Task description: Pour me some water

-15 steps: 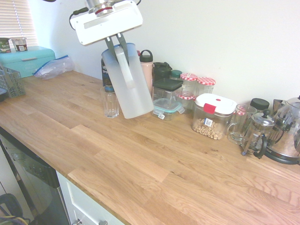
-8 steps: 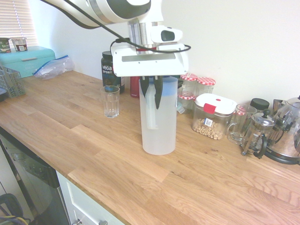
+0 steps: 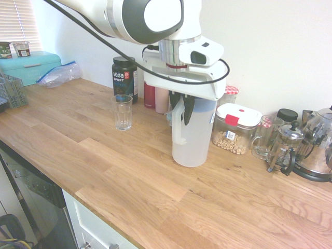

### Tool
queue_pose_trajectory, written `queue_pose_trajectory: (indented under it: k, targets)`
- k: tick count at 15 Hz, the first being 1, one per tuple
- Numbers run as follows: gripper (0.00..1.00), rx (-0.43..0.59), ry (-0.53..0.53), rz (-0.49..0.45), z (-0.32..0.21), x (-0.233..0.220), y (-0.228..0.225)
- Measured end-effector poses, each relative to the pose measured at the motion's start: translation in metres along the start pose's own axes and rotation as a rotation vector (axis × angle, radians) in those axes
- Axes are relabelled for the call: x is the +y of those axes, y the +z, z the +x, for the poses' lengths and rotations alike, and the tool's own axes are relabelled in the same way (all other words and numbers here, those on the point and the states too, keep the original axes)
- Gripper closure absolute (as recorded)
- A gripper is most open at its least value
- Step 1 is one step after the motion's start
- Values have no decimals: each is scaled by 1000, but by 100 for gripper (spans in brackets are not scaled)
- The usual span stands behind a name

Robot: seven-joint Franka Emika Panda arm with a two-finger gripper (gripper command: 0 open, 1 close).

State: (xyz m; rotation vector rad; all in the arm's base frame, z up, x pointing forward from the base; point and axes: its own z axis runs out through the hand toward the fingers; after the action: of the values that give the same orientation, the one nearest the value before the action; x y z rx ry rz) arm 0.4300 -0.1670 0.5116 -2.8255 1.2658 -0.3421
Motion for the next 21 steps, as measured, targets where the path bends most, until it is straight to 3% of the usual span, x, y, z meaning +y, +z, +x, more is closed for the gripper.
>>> queue_pose_trajectory:
  k: [6,7,16,21]
  targets:
    - [100,-32,-5,-32,0,1,18]
    - [0,-30,-7,-39,0,1,18]
    - [0,-68,-32,-110,4,-2,42]
    - [0,-52,-28,-116,2,5,6]
